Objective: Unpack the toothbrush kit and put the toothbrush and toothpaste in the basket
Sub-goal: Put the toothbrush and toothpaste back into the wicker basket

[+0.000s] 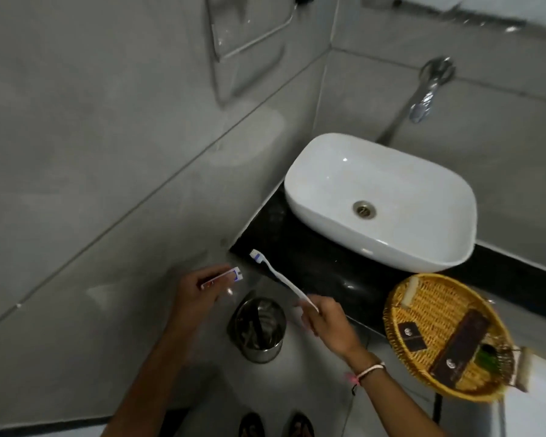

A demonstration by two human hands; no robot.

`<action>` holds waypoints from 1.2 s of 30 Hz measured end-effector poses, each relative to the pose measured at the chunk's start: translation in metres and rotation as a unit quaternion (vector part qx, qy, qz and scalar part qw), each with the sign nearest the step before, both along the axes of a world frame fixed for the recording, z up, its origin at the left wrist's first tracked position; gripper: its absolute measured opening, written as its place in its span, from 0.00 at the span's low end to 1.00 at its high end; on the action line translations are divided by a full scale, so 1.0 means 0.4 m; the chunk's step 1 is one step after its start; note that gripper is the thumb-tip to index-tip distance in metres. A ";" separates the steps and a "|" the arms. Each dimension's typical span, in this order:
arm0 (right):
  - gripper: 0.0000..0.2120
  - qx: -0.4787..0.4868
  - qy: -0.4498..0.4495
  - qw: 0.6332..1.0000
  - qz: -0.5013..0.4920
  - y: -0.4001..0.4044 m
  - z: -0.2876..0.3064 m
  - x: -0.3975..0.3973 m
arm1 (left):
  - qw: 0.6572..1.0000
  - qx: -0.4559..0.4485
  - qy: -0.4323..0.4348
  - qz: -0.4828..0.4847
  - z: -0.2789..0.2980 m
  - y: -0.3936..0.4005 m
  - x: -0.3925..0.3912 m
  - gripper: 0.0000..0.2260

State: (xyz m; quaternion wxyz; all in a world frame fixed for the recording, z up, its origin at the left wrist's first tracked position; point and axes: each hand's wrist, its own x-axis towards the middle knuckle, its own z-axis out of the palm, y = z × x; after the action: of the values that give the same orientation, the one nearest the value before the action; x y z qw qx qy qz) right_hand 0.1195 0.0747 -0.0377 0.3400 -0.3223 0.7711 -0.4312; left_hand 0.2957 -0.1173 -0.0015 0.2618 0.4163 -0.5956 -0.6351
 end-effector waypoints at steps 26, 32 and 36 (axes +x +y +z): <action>0.07 0.101 -0.121 0.923 -0.352 0.518 0.067 -0.392 | 0.960 0.125 0.006 -0.252 0.085 0.462 -0.623 0.09; 0.07 0.174 -0.052 0.923 -0.340 0.513 0.005 -0.454 | 0.962 0.126 -0.032 -0.240 0.049 0.493 -0.661 0.08; 0.07 0.208 0.006 0.924 -0.320 0.517 0.001 -0.461 | 0.966 0.133 -0.039 -0.219 0.035 0.490 -0.675 0.10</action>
State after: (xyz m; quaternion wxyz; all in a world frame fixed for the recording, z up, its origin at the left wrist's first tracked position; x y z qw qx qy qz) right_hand -0.0649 0.2817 -0.0375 0.2392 0.0173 0.9076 -0.3447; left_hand 0.0255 0.0788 0.0127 0.0347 0.3311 -0.5925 -0.7336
